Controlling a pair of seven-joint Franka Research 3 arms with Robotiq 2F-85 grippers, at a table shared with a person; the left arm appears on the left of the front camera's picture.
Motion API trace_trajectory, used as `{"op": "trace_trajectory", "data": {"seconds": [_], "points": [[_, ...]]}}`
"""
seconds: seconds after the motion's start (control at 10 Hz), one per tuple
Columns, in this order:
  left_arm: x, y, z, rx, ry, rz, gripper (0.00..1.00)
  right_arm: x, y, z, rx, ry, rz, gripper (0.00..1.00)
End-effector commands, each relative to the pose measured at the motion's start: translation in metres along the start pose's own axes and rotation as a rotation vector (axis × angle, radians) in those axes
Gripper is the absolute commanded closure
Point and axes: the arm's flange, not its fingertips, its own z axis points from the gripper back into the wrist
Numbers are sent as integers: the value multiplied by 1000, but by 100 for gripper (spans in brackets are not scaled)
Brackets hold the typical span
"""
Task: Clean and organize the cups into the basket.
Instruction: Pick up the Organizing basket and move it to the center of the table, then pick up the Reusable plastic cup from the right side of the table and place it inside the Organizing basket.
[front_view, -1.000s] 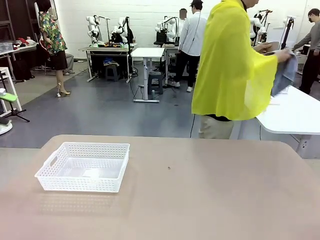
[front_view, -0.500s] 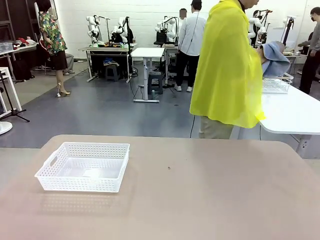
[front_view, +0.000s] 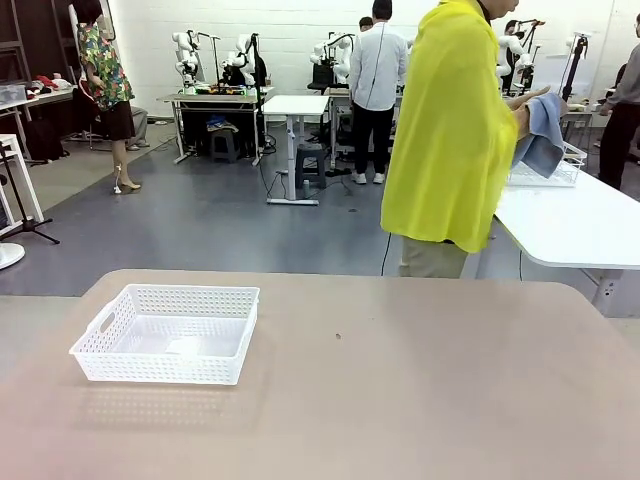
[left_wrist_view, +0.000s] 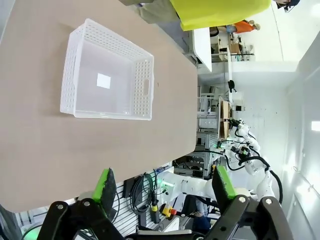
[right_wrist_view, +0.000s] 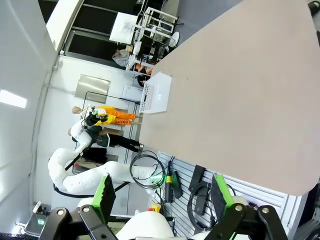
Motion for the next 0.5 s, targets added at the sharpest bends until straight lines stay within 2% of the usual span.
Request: {"op": "trace_trajectory", "data": {"seconds": [0.0,0.4], "points": [[7,6,0,-2,9,8,0,0,2,-6,20,11,17,0],[7,6,0,-2,9,8,0,0,2,-6,20,11,17,0]]}}
